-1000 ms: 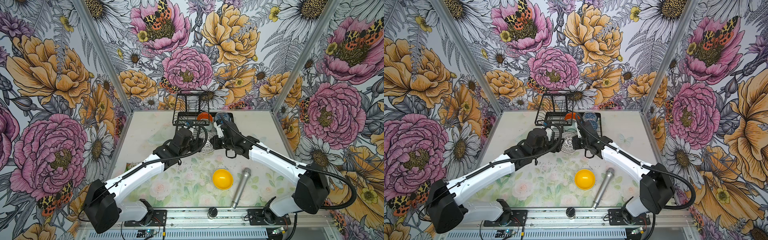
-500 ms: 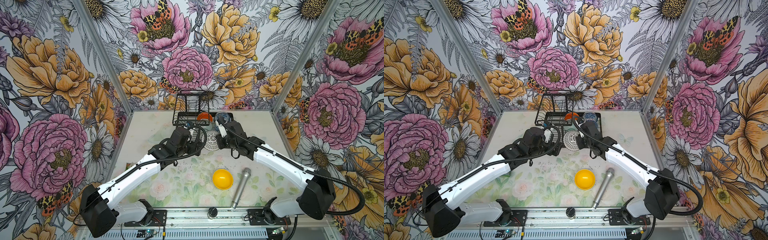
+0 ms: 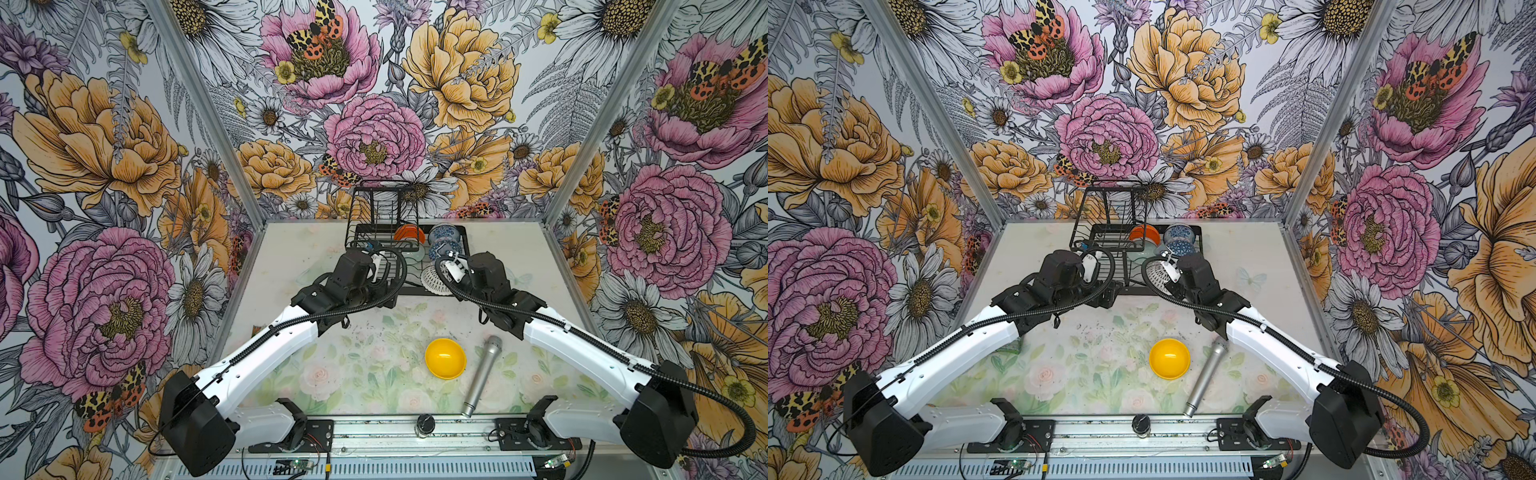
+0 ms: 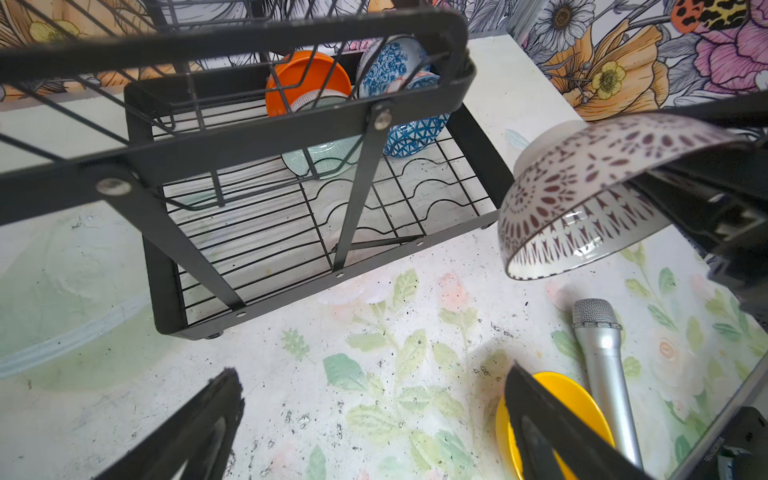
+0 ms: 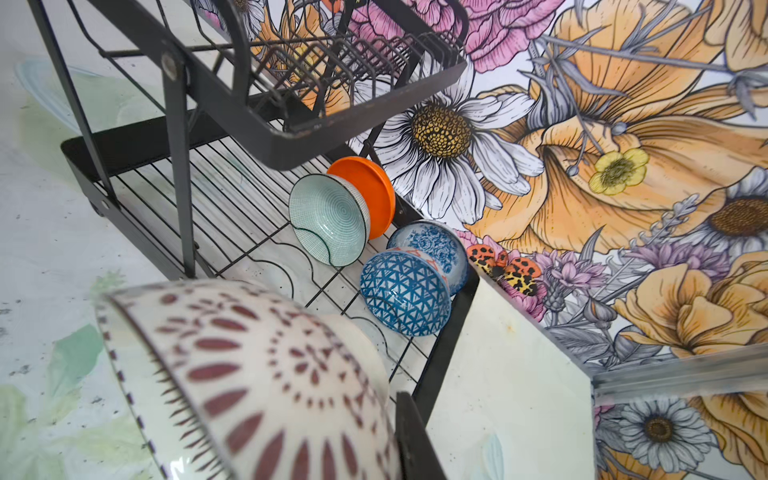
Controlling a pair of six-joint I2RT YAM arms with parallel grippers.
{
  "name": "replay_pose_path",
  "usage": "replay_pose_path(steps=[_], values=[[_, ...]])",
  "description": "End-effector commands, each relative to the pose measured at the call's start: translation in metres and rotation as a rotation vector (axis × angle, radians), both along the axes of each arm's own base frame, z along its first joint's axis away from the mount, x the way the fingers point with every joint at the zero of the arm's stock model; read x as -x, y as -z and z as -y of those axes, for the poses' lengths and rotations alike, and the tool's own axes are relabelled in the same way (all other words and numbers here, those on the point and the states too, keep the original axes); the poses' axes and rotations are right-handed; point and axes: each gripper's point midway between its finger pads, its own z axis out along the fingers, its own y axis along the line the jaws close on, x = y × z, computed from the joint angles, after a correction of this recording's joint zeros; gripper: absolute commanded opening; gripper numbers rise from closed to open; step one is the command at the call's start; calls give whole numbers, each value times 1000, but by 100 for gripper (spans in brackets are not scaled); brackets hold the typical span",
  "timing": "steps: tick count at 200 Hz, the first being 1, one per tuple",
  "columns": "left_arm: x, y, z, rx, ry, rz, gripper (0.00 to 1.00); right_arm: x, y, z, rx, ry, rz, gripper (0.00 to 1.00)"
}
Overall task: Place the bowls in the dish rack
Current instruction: 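Lower the white-and-maroon bowl into the rack slot with the right gripper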
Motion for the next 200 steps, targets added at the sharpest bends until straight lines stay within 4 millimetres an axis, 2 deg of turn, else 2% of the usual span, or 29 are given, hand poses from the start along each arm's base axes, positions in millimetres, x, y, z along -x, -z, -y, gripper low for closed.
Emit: replay_pose_path(steps=[1,58,114,138,200], values=[[-2,4,5,10,44,3,99,-13,-56,5,35,11,314,0],[-5,11,8,11,64,-18,99,-25,-45,-1,264,42,496,0],[-11,-2,2,13,54,14,99,-50,-18,-15,404,32,524,0],[-14,-7,2,14,55,26,99,-63,-10,-22,405,15,521,0],[-12,-6,-1,11,53,22,99,-89,7,-29,367,-6,494,0]])
